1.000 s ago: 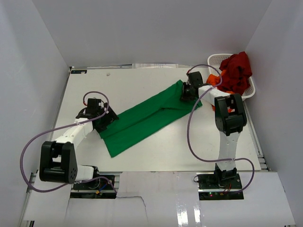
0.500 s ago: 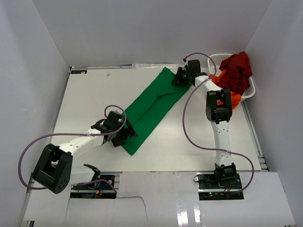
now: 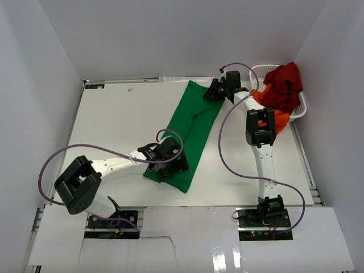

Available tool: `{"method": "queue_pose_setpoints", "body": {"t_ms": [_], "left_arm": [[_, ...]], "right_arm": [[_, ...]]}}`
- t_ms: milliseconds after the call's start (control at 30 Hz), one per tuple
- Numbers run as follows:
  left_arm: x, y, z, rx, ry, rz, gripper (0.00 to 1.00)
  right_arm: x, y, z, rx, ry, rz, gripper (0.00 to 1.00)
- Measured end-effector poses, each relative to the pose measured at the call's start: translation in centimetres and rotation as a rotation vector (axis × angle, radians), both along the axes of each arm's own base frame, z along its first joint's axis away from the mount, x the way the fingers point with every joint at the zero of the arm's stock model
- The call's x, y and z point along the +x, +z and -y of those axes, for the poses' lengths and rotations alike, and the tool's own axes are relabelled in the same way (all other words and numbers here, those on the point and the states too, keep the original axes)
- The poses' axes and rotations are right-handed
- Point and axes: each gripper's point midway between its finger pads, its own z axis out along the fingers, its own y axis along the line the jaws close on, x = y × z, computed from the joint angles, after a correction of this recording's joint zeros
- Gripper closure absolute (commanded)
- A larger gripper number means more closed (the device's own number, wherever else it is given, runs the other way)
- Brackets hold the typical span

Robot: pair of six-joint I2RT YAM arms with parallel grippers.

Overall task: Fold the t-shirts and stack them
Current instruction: Rotate the tshirt 90 degrees

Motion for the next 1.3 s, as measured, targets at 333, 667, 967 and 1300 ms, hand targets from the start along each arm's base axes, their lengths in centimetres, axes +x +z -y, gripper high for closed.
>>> {"method": "queue_pose_setpoints", "body": {"t_ms": [333,667,967,1300], "left_arm": [[1.0,8.7,-1.4,-0.056,0.052,0.130,0.02],[5.0,7.0,-6.0,0.037,0.153,0.235,0.02],[10.4,2.4,-6.1,0.123,0.098,0.305,0.02],[12.3,1.0,-4.8,0.082,0.063,0.340,0.02]], "right_arm": [[-0.3,0.5,-0.1,0.027,0.029,0.024,0.54],[-7.7,2.1,1.1,-0.007,0.058,-0.034,0.53],[-15.0,9.7,-1.5,-0.067,0.168,0.137,0.52],[-13.3,5.3,-7.0,-0.249,0.195,0.084,0.48]]}}
